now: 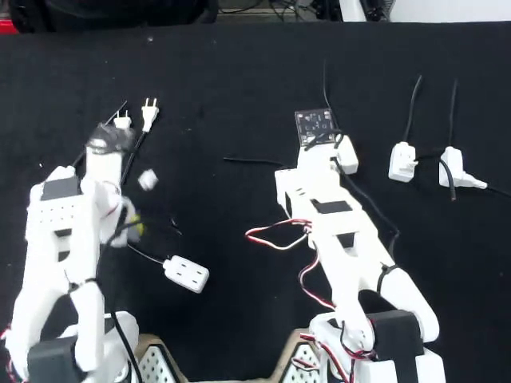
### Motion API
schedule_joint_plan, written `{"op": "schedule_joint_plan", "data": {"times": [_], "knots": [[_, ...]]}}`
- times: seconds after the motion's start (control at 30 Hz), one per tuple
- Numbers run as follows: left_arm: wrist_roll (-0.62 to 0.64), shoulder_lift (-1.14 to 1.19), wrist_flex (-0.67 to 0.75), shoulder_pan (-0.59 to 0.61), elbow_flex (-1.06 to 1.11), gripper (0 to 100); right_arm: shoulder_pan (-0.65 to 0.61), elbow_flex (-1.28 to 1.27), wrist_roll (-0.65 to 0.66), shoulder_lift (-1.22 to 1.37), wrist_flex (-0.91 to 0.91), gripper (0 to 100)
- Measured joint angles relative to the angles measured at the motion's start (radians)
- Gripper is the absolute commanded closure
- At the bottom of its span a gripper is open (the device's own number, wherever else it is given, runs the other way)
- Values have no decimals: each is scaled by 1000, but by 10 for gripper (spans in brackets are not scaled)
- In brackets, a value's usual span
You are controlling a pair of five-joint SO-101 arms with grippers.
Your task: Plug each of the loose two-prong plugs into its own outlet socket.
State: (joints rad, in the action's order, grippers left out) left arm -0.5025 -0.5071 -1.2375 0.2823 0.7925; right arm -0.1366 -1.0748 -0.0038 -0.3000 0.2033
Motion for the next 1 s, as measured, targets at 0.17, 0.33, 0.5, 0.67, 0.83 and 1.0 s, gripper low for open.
{"op": "schedule_joint_plan", "data": {"times": [0.17,0.33,0.5,0.67,0.83,1.0], "knots": [[-120,-20,-55,-124,147,772,0,0,0,0,0,818],[26,-20,28,-336,229,772,17,0,0,0,0,818],[295,-20,150,-554,236,771,25,0,0,0,0,818],[552,-20,293,-651,256,771,25,0,0,0,0,818],[663,-20,460,-658,327,771,25,0,0,0,0,818],[677,-20,537,-658,347,771,25,0,0,0,0,818]]}}
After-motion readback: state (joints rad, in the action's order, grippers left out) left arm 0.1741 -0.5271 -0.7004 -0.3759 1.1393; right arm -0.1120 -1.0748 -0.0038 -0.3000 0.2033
